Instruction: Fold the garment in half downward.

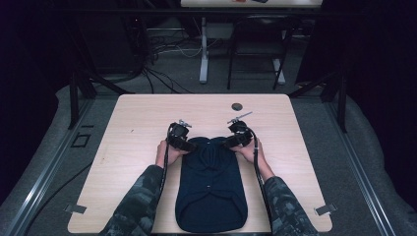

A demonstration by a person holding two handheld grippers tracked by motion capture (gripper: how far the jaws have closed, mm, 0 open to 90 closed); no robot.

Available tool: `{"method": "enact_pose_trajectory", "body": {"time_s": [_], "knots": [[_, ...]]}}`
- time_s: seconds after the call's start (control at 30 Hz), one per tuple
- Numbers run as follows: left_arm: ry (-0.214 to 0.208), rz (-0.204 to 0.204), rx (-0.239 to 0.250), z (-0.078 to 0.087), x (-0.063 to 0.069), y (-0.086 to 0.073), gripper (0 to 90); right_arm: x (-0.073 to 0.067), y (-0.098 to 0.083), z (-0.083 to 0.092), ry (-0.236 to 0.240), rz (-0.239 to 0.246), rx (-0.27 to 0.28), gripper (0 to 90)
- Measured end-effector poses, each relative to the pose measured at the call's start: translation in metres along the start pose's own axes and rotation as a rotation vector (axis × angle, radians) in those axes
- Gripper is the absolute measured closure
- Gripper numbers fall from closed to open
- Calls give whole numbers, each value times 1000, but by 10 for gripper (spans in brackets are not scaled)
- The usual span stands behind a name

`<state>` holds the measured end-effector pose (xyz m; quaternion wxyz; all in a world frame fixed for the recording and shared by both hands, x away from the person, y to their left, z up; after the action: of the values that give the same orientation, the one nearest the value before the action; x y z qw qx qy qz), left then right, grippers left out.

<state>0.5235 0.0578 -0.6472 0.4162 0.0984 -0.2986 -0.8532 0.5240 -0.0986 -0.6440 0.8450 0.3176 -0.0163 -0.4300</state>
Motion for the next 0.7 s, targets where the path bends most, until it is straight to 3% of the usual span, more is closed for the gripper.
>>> {"method": "enact_pose_trajectory", "body": {"time_s": [0.13,0.2,0.3,0.43,0.63,0.7], "knots": [[6,-10,-3,0,3,1,416,-1,-1,0,-3,11,-12,500],[3,-16,-8,0,3,1,436,-4,-1,-1,6,27,-19,579],[-2,-21,-14,1,5,0,487,-6,-2,-1,23,21,-27,629],[-8,-39,-26,1,9,1,544,-7,-3,-1,22,30,-38,653],[-42,-47,-30,3,12,0,635,-13,-2,0,-29,55,-52,681],[-55,-41,-26,4,12,0,655,-15,-1,2,-66,106,-63,686]]}}
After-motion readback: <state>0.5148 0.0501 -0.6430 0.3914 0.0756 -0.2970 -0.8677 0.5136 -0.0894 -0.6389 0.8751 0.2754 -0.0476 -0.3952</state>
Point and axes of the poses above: each handheld gripper's, and its own axes: z roughly backward along the jaws, y roughly out of its top, x roughly to its right, the point moved 10 cm from there along -z, roughly forward along the jaws, and after that the axes turned 2 degrees about -x, right-handed, at the moved point
